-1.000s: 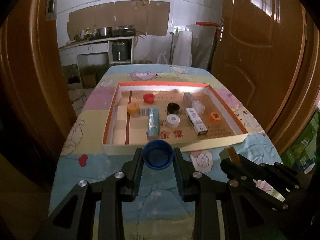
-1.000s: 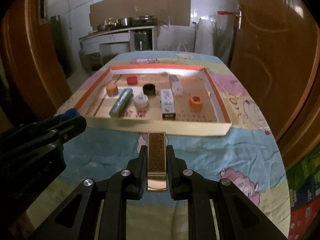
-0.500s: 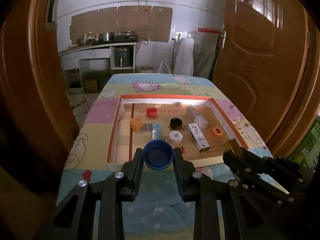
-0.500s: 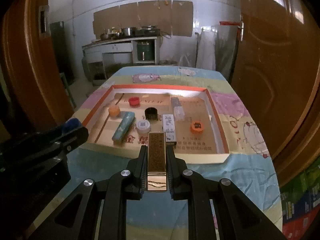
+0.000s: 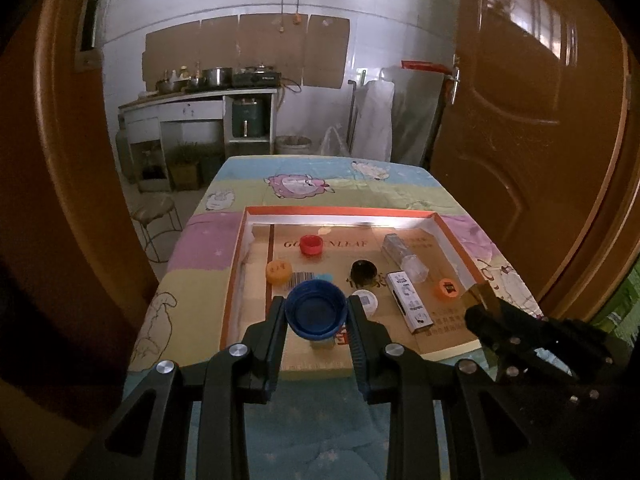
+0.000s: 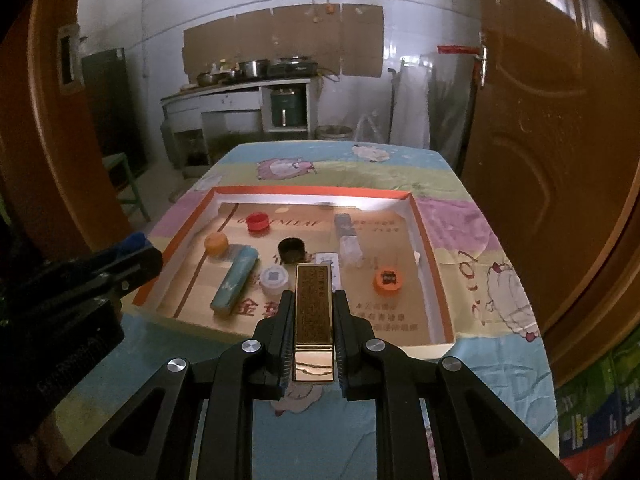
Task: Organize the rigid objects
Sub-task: 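Carry the blue cap and gold box over the tray with both grippers, then open both grippers to release the blue cap and gold box in the tray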
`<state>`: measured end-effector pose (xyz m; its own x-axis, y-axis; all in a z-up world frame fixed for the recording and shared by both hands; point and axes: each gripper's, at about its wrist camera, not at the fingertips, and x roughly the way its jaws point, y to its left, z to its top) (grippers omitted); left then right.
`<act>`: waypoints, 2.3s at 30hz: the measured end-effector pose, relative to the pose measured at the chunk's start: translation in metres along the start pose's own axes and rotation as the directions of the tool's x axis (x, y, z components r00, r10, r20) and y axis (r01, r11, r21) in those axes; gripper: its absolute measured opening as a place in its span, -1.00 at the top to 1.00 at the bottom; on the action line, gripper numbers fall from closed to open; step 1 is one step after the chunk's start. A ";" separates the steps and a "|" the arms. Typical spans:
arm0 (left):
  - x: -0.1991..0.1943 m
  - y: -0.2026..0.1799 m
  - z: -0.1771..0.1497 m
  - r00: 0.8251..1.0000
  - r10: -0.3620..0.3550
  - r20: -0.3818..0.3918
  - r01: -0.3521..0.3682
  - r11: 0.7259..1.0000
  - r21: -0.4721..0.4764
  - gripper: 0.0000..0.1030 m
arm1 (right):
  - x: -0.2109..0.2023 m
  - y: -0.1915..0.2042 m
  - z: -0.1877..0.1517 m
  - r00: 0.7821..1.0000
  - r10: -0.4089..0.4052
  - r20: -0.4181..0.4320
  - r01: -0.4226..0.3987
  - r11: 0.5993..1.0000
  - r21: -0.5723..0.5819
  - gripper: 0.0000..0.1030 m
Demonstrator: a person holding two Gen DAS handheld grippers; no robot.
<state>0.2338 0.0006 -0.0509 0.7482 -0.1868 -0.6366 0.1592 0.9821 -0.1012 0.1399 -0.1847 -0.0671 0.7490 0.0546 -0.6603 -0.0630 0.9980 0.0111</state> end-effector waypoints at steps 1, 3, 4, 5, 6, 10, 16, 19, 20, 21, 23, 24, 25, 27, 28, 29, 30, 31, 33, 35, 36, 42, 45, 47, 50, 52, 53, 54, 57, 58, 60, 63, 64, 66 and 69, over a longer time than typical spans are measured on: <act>0.002 0.000 0.002 1.000 0.002 -0.001 -0.002 1.000 0.001 0.42 | 0.002 -0.001 0.002 1.000 -0.001 0.000 0.001 1.000 0.001 0.65; 0.006 0.003 0.006 1.000 0.005 -0.002 -0.005 1.000 -0.001 0.42 | 0.006 -0.006 0.006 1.000 -0.007 0.000 0.007 1.000 0.003 0.65; 0.009 0.005 0.009 1.000 0.010 -0.001 -0.010 1.000 -0.002 0.42 | 0.008 -0.009 0.008 1.000 -0.009 0.000 0.009 1.000 0.005 0.65; 0.010 0.007 0.012 1.000 0.014 -0.001 -0.014 1.000 -0.002 0.42 | 0.010 -0.011 0.011 1.000 -0.011 0.000 0.011 1.000 0.007 0.65; 0.013 0.008 0.014 1.000 0.018 -0.001 -0.018 1.000 -0.004 0.42 | 0.012 -0.014 0.014 1.000 -0.016 0.001 0.016 1.000 0.008 0.65; 0.025 0.016 0.027 0.999 0.032 -0.010 -0.032 0.999 -0.012 0.42 | 0.020 -0.021 0.024 1.000 -0.023 0.005 0.023 1.000 0.004 0.65; 0.048 0.022 0.046 0.999 0.018 -0.032 -0.019 0.999 -0.028 0.42 | 0.037 -0.034 0.043 1.000 0.000 -0.002 0.000 1.000 -0.006 0.65; 0.063 0.020 0.053 0.998 0.001 -0.055 -0.002 1.000 -0.026 0.42 | 0.049 -0.039 0.054 0.999 0.029 -0.018 -0.030 0.999 -0.013 0.65; 0.067 0.019 0.055 0.998 -0.005 -0.062 0.003 1.000 -0.024 0.42 | 0.053 -0.042 0.057 0.999 0.043 -0.026 -0.043 0.999 -0.012 0.65; 0.070 0.017 0.056 0.998 -0.011 -0.068 0.009 1.000 -0.021 0.42 | 0.058 -0.045 0.061 0.998 0.057 -0.036 -0.057 0.998 -0.009 0.65; 0.081 0.012 0.061 0.996 -0.030 -0.085 0.029 1.000 -0.010 0.42 | 0.066 -0.050 0.066 0.997 0.059 -0.043 -0.059 0.998 -0.007 0.65; 0.086 0.009 0.063 0.995 -0.039 -0.095 0.039 0.999 -0.006 0.42 | 0.071 -0.054 0.070 0.997 0.053 -0.048 -0.053 0.999 -0.010 0.65; 0.092 0.005 0.065 0.993 -0.053 -0.106 0.053 0.999 -0.003 0.42 | 0.076 -0.058 0.073 0.997 0.052 -0.055 -0.053 0.999 -0.008 0.65; 0.104 -0.003 0.069 0.989 -0.076 -0.129 0.078 0.997 0.006 0.42 | 0.086 -0.064 0.079 0.995 0.069 -0.070 -0.069 0.998 -0.003 0.65; 0.110 -0.007 0.071 0.987 -0.083 -0.136 0.086 0.996 0.013 0.42 | 0.092 -0.067 0.081 0.994 0.076 -0.080 -0.077 0.997 -0.004 0.65; 0.115 -0.011 0.073 0.986 -0.088 -0.142 0.092 0.996 0.022 0.42 | 0.098 -0.070 0.084 0.993 0.079 -0.092 -0.080 0.997 -0.009 0.65; 0.120 -0.015 0.074 0.985 -0.089 -0.146 0.094 0.995 0.028 0.42 | 0.102 -0.071 0.085 0.992 0.078 -0.098 -0.080 0.997 -0.017 0.65; 0.126 -0.018 0.076 0.984 -0.092 -0.155 0.098 0.995 0.033 0.42 | 0.108 -0.073 0.087 0.992 0.073 -0.106 -0.077 0.997 -0.030 0.65; 0.139 -0.022 0.077 0.981 -0.095 -0.171 0.103 0.994 0.036 0.42 | 0.120 -0.075 0.089 0.990 0.065 -0.122 -0.072 0.996 -0.049 0.65; 0.150 -0.025 0.077 0.977 -0.092 -0.190 0.101 0.994 0.038 0.42 | 0.129 -0.078 0.090 0.989 0.065 -0.135 -0.073 0.996 -0.060 0.65; 0.156 -0.026 0.077 0.976 -0.092 -0.200 0.102 0.994 0.039 0.42 | 0.135 -0.079 0.091 0.988 0.060 -0.145 -0.071 0.995 -0.067 0.65; 0.179 -0.034 0.078 0.969 -0.083 -0.232 0.099 0.993 0.060 0.42 | 0.165 -0.081 0.089 0.981 0.052 -0.185 -0.070 0.993 -0.095 0.65; 0.186 -0.033 0.079 0.968 -0.080 -0.237 0.096 0.993 0.061 0.42 | 0.173 -0.082 0.092 0.980 0.057 -0.192 -0.075 0.993 -0.090 0.65; 0.191 -0.033 0.080 0.967 -0.081 -0.242 0.098 0.994 0.057 0.42 | 0.177 -0.082 0.093 0.978 0.060 -0.198 -0.079 0.993 -0.090 0.65; 0.198 -0.035 0.080 0.965 -0.077 -0.251 0.096 0.993 0.063 0.42 | 0.185 -0.083 0.093 0.975 0.064 -0.211 -0.084 0.992 -0.090 0.65; 0.202 -0.036 0.080 0.963 -0.075 -0.259 0.095 0.993 0.066 0.42 | 0.188 -0.083 0.092 0.974 0.066 -0.219 -0.087 0.992 -0.087 0.65; 0.204 -0.037 0.080 0.962 -0.074 -0.263 0.094 0.993 0.066 0.42 | 0.190 -0.083 0.092 0.973 0.068 -0.221 -0.089 0.992 -0.085 0.65; 0.207 -0.037 0.079 0.961 -0.074 -0.267 0.095 0.993 0.065 0.42 | 0.192 -0.084 0.092 0.972 0.070 -0.225 -0.091 0.992 -0.085 0.65; 0.212 -0.040 0.078 0.957 -0.075 -0.281 0.099 0.993 0.071 0.42 | 0.198 -0.084 0.091 0.969 0.072 -0.238 -0.094 0.992 -0.084 0.65; 0.214 -0.042 0.077 0.956 -0.073 -0.285 0.099 0.992 0.077 0.42 | 0.200 -0.084 0.091 0.967 0.077 -0.244 -0.100 0.992 -0.080 0.65; 0.217 -0.043 0.076 0.953 -0.062 -0.295 0.091 0.992 0.087 0.42 | 0.201 -0.083 0.091 0.965 0.079 -0.251 -0.102 0.991 -0.083 0.65; 0.224 -0.044 0.074 0.942 -0.053 -0.330 0.088 0.992 0.092 0.42 | 0.205 -0.082 0.090 0.961 0.058 -0.272 -0.087 0.992 -0.094 0.65; 0.225 -0.045 0.074 0.942 -0.051 -0.333 0.087 0.992 0.094 0.42 | 0.206 -0.081 0.090 0.958 0.058 -0.280 -0.088 0.992 -0.095 0.65; 0.225 -0.045 0.074 0.941 -0.045 -0.335 0.083 0.991 0.101 0.42 | 0.209 -0.081 0.089 0.955 0.054 -0.292 -0.085 0.992 -0.097 0.65; 0.226 -0.047 0.074 0.940 -0.033 -0.340 0.077 0.990 0.115 0.41 | 0.212 -0.079 0.088 0.950 0.044 -0.310 -0.081 0.991 -0.106 0.64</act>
<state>0.4424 -0.0900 -0.1334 0.4791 -0.1995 -0.8548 0.2894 0.9553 -0.0608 0.3617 -0.2487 -0.1423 0.5045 0.0858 -0.8591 -0.1932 0.9810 -0.0155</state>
